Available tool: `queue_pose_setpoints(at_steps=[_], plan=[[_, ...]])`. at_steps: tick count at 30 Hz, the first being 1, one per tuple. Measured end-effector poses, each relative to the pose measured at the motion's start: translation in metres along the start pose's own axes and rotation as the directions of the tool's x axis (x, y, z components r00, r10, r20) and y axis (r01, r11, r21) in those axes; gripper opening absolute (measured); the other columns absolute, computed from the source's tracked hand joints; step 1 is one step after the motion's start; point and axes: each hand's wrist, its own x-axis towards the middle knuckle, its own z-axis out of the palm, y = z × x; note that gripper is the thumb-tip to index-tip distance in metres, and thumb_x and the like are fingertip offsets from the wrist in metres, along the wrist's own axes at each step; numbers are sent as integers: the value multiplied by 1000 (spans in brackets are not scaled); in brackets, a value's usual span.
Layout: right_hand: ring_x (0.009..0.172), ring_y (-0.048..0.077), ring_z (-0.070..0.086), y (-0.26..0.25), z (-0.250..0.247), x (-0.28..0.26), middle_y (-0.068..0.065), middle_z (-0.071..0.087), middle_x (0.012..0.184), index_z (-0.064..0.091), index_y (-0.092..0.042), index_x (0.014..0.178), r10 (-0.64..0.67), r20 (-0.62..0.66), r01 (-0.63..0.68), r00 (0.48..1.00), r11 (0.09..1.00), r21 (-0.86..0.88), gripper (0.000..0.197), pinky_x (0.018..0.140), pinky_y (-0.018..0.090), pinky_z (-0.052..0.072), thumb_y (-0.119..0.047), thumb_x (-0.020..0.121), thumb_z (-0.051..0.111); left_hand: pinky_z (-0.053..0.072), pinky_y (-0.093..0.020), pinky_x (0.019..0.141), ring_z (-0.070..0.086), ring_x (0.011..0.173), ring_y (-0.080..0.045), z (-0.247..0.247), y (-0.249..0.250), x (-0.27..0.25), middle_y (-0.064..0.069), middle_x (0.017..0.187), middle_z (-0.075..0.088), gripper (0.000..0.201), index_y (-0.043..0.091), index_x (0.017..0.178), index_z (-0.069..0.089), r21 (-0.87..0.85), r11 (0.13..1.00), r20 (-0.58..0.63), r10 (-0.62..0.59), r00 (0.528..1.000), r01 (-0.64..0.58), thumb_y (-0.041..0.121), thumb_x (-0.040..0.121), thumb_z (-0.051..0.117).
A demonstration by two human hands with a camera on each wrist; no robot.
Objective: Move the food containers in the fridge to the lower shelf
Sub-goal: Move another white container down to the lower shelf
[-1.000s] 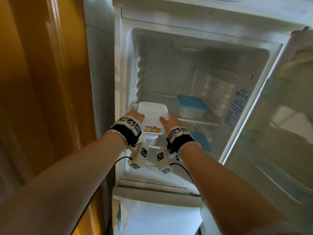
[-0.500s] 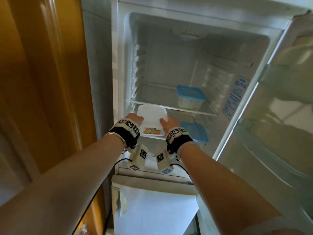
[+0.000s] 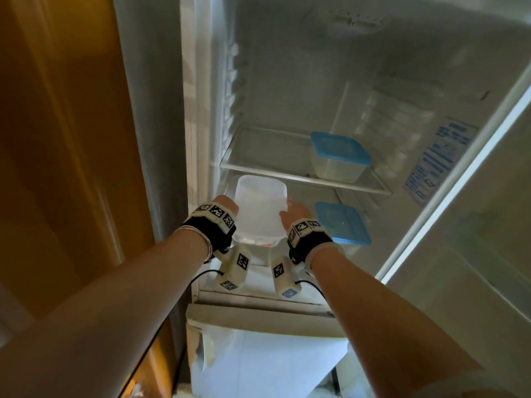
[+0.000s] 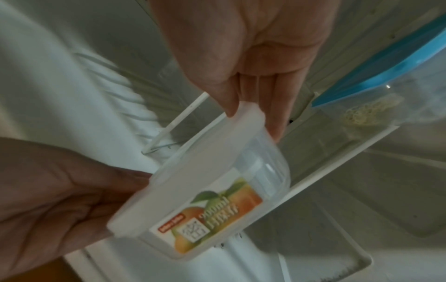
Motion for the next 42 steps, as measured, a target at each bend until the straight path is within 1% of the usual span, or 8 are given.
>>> queue_pose_setpoints(at_steps=[2,8,14,21,24,25,33,42], plan=[[138,28,36,-2,-2,5,10,31,154,23,-15,150,-12,-4,12,1000,999,30,52,110,31,31,-20,99,35,54,-39,91,64,104,-31,-3,2,4,-2,73,51,36,3,112,62,-113,993,-43,28,999,-33,9,77,62],[126,27,50,-1,-2,26,9,52,137,37,-17,142,-49,-92,54,995,997,52,47,101,29,40,-22,96,43,40,-35,109,48,130,-32,-12,10,8,-15,141,49,45,4,138,44,-503,860,-116,31,993,-85,2,93,44],[118,27,56,0,-2,46,8,56,135,43,-19,140,-46,-75,59,996,982,181,45,85,23,42,-21,95,42,46,-31,99,60,116,-30,-9,13,27,-15,125,64,41,4,126,58,-661,732,-181,57,982,-164,-1,86,50],[135,25,43,-12,8,71,7,39,150,25,-22,149,6,-16,0,1000,935,354,58,109,30,35,-24,95,45,42,-31,108,53,124,-29,-15,21,44,-14,136,54,55,5,137,47,-710,678,-202,59,978,-187,-7,84,48],[133,26,44,-16,12,80,8,40,149,23,-23,149,2,5,-3,1000,941,340,57,106,29,37,-24,96,44,45,4,66,59,89,-11,-14,21,46,-9,144,44,54,11,143,40,-641,740,-206,89,975,-203,-3,91,44],[132,26,45,-16,14,81,8,40,149,23,-23,150,-2,13,-2,1000,943,333,57,105,29,37,-24,96,44,42,2,57,59,86,-10,-13,23,41,-10,145,42,52,14,143,41,-652,731,-200,91,976,-202,-2,93,43],[132,27,45,-17,23,85,9,39,150,16,-25,151,-34,30,25,999,963,267,60,105,30,39,-30,97,41,44,-31,106,55,121,-26,-5,17,40,-8,139,51,58,16,136,49,-593,774,-230,99,968,-221,25,82,66],[138,26,38,-16,20,70,8,32,154,9,-25,152,-65,115,40,991,978,206,67,110,33,33,-42,96,42,36,-24,111,36,140,-23,0,15,37,-5,154,30,56,13,131,55,-523,832,-260,48,964,-183,9,78,73]])
